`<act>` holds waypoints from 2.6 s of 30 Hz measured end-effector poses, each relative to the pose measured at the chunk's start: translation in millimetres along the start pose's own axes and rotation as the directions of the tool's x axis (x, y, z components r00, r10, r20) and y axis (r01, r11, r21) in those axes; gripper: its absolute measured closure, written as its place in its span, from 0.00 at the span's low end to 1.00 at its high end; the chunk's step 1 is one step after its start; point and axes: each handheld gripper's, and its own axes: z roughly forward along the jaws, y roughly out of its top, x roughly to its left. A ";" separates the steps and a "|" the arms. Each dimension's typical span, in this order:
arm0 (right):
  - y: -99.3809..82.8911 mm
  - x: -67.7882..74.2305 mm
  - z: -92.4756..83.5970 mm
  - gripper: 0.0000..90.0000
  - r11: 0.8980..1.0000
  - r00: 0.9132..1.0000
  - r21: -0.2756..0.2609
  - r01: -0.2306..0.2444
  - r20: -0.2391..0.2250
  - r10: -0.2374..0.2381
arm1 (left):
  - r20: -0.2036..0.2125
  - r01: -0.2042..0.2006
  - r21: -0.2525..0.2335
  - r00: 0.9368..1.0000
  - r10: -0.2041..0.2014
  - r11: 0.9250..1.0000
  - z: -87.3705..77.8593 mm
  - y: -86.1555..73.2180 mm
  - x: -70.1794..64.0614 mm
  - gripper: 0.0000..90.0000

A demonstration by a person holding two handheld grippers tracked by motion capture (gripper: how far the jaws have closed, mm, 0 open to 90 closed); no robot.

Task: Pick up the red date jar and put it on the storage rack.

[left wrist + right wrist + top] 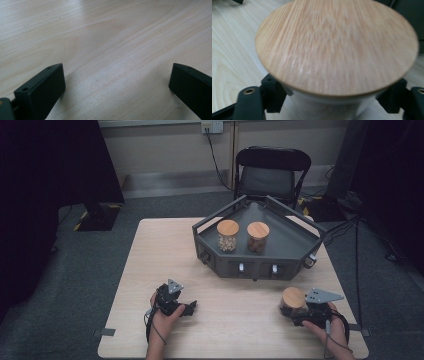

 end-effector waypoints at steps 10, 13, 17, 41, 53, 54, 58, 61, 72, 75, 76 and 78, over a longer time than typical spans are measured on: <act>-1.8 3.8 -1.1 0.28 1.000 1.000 -0.008 0.012 0.014 -0.012 | 0.000 0.000 0.000 1.000 0.000 1.000 0.0 -0.1 0.0 0.00; -1.9 3.9 -1.5 0.28 1.000 1.000 -0.008 0.012 0.013 -0.012 | 0.000 0.000 0.000 1.000 0.000 1.000 0.0 0.0 0.0 0.00; -0.8 4.1 -1.6 0.28 1.000 1.000 -0.004 0.013 0.011 -0.013 | 0.000 0.000 0.000 1.000 0.000 1.000 0.0 0.0 0.0 0.00; 6.9 1.5 -9.4 0.28 0.999 1.000 -0.027 0.023 -0.010 -0.024 | 0.000 0.000 0.000 1.000 0.000 1.000 0.0 0.0 0.1 0.00; 16.2 -1.8 -18.2 0.28 0.999 1.000 -0.046 0.015 -0.006 -0.016 | 0.000 0.001 -0.001 1.000 -0.001 1.000 0.0 -0.1 0.1 0.00; 17.6 -1.9 -19.2 0.28 0.999 1.000 -0.044 0.016 -0.004 -0.016 | 0.000 0.001 -0.001 1.000 -0.001 1.000 0.0 -0.1 0.1 0.00; 20.6 -2.7 -23.8 0.28 0.999 1.000 -0.052 0.012 0.001 -0.012 | 0.000 0.001 -0.001 1.000 -0.001 1.000 0.0 -0.1 0.1 0.00; 24.3 -2.9 -27.2 0.28 0.998 1.000 -0.053 0.016 0.006 -0.016 | 0.000 0.000 -0.001 1.000 0.000 1.000 0.0 -0.1 0.1 0.00; 39.7 -6.5 -32.6 0.28 0.998 1.000 -0.059 0.024 0.002 -0.024 | 0.001 0.001 -0.001 1.000 -0.001 1.000 0.0 -0.1 0.1 0.00; 42.9 -7.9 -33.3 0.28 0.998 1.000 -0.059 0.021 -0.001 -0.021 | 0.000 0.001 -0.001 1.000 -0.001 1.000 0.0 -0.1 0.1 0.00; 44.0 -8.7 -33.7 0.28 0.998 1.000 -0.063 0.018 -0.003 -0.018 | 0.001 0.001 -0.001 1.000 -0.001 1.000 0.0 -0.2 0.1 0.00; 46.3 -10.6 -34.5 0.28 0.998 1.000 -0.069 0.014 -0.009 -0.015 | 0.001 0.001 -0.001 1.000 -0.001 1.000 0.0 -0.2 0.1 0.00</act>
